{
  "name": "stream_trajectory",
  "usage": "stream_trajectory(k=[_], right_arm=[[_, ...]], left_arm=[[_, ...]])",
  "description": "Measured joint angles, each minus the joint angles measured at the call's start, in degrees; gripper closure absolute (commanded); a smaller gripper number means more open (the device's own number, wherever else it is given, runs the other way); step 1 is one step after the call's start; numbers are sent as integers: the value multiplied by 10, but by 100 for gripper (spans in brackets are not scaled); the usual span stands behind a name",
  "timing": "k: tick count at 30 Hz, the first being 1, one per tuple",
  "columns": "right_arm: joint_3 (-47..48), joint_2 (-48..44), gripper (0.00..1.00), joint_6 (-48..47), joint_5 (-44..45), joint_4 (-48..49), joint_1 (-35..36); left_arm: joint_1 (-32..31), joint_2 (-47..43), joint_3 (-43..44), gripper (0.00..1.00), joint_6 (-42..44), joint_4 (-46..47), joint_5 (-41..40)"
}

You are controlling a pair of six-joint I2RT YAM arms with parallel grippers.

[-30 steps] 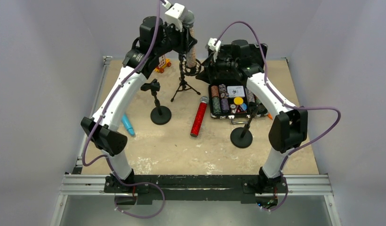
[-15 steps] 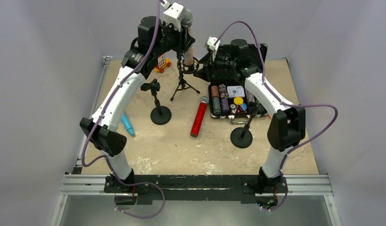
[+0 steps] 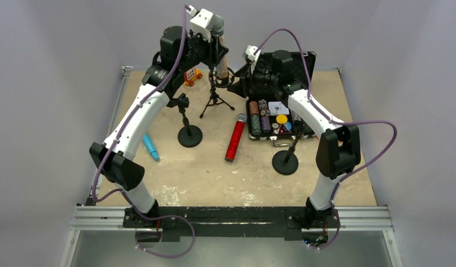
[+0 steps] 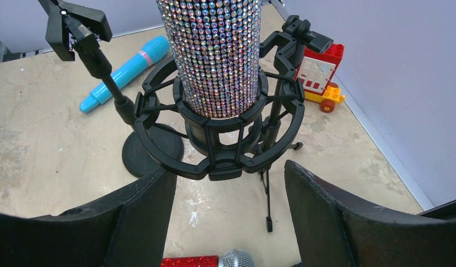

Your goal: Attach the microphones to the stand

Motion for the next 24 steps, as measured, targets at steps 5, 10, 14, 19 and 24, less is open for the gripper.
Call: stream_trajectory(k=[5, 10, 14, 19, 24], right_arm=[[-3, 0, 28, 8, 1, 7, 0], [-3, 0, 28, 13, 4, 8, 0], [-3, 0, 28, 14, 5, 8, 0], [-4, 0, 27, 15, 7, 8, 0], [-5, 0, 27, 15, 13, 8, 0]], left_arm=[[1, 2, 2, 100, 5, -2, 3], [1, 13, 16, 100, 15, -11, 3], [1, 20, 22, 100, 18, -15, 3], [1, 25, 24, 100, 17, -14, 3], [1, 33, 35, 100, 17, -23, 3]])
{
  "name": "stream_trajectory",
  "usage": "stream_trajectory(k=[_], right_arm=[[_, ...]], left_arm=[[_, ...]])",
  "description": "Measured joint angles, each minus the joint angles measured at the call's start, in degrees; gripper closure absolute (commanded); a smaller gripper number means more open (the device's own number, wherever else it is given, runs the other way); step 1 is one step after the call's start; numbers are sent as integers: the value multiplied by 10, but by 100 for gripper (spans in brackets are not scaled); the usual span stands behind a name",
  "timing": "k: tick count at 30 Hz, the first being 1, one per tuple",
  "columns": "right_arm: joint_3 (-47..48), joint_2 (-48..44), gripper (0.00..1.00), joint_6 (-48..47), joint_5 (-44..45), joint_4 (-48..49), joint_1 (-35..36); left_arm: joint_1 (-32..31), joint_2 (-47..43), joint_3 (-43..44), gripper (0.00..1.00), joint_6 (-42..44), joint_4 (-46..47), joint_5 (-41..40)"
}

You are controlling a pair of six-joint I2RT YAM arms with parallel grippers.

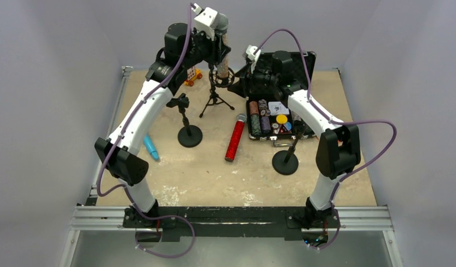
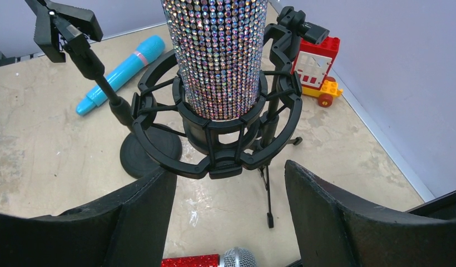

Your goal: Attach the microphones to the stand

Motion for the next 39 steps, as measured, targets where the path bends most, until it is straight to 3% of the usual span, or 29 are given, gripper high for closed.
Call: stream_trajectory(k=[20, 39], right_arm=[[-3, 0, 27, 2, 6, -2, 0], [11, 0, 24, 26, 11, -20, 0]], left_arm=[[15, 37, 59, 100, -21, -51, 19], [10, 30, 49, 100, -15, -43, -14]])
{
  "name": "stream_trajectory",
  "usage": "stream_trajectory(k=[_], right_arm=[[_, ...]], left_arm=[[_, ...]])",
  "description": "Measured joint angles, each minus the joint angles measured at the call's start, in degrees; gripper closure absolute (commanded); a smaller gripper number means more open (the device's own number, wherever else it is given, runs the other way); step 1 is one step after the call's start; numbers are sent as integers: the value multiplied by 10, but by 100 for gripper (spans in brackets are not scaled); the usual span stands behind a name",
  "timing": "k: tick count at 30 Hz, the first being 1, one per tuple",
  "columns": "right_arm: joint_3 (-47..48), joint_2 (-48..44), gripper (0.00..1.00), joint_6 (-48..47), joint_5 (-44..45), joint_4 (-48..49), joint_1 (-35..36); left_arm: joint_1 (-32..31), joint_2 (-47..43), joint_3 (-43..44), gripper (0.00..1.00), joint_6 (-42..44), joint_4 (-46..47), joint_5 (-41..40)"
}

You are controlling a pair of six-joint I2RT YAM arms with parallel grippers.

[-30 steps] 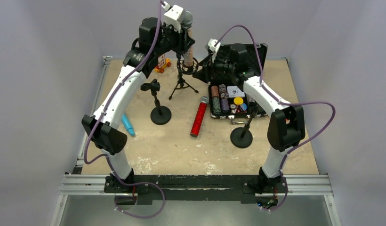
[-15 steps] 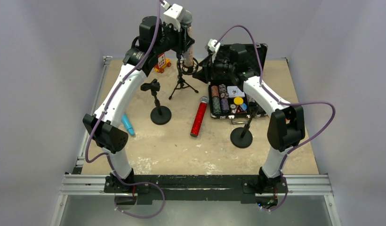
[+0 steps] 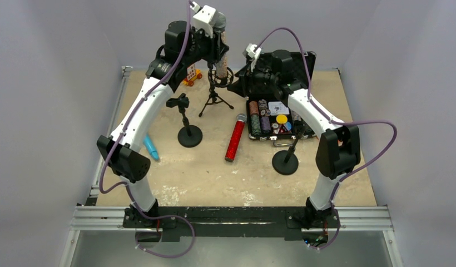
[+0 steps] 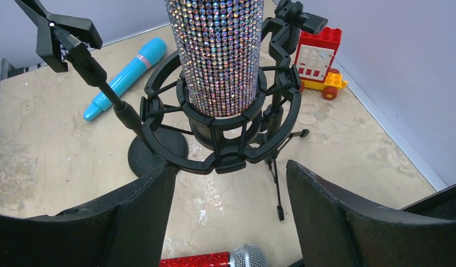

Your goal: Attach the microphones to the stand

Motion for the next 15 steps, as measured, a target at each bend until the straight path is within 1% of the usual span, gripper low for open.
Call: stream_trajectory(k=[5, 6, 9, 15], right_arm=[[0, 0, 21, 5, 3, 0, 0], [0, 0, 17, 4, 3, 0, 0], [0, 0, 13, 2, 3, 0, -1], [0, -2, 12, -21, 1, 2, -2]], left_arm=[[-1, -13, -29, 100, 12, 30, 3], [-1, -14, -31, 100, 15, 33, 5], [-1, -15, -35, 100, 17, 37, 11], [-1, -18, -42, 100, 26, 37, 22]])
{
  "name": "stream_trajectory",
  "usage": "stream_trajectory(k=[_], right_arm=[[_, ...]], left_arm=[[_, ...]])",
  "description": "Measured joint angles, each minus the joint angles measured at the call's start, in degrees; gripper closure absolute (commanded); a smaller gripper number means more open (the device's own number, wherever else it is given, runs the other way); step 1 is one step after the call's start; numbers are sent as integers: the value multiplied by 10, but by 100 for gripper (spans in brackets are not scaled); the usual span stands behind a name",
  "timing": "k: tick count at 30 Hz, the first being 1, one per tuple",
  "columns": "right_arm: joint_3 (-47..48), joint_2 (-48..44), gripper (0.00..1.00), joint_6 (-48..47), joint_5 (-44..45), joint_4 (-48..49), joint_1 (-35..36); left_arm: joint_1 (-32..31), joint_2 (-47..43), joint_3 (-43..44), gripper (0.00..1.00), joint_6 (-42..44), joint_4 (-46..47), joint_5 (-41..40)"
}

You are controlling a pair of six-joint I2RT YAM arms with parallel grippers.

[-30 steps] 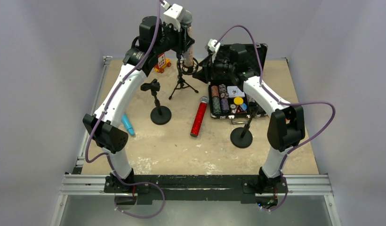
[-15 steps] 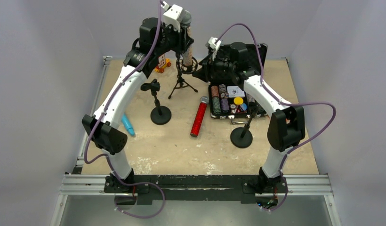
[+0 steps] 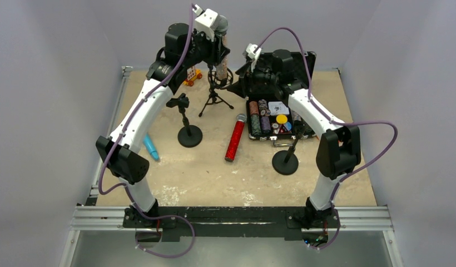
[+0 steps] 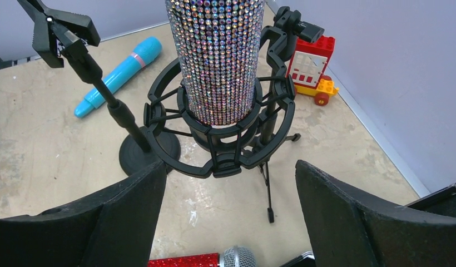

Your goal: Attach the microphones to the stand

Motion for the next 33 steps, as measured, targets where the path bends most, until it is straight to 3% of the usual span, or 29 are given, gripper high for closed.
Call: stream_trajectory(k=[12, 19, 22, 27, 33], right_arm=[[-2, -3, 13, 14, -33, 13, -16], [6, -30, 20, 153, -67, 34, -47], [32, -26, 11, 239, -48, 34, -45], [132, 25, 12, 367, -2, -10, -39], [134, 54, 17, 476, 28, -20, -38]], left_arm=[[0, -1, -1, 100, 4, -4, 6], [0, -3, 2, 100, 2, -12, 13], [0, -3, 8, 100, -2, -21, 19], [0, -3, 14, 100, -3, -34, 24], [1, -3, 14, 100, -3, -34, 25]])
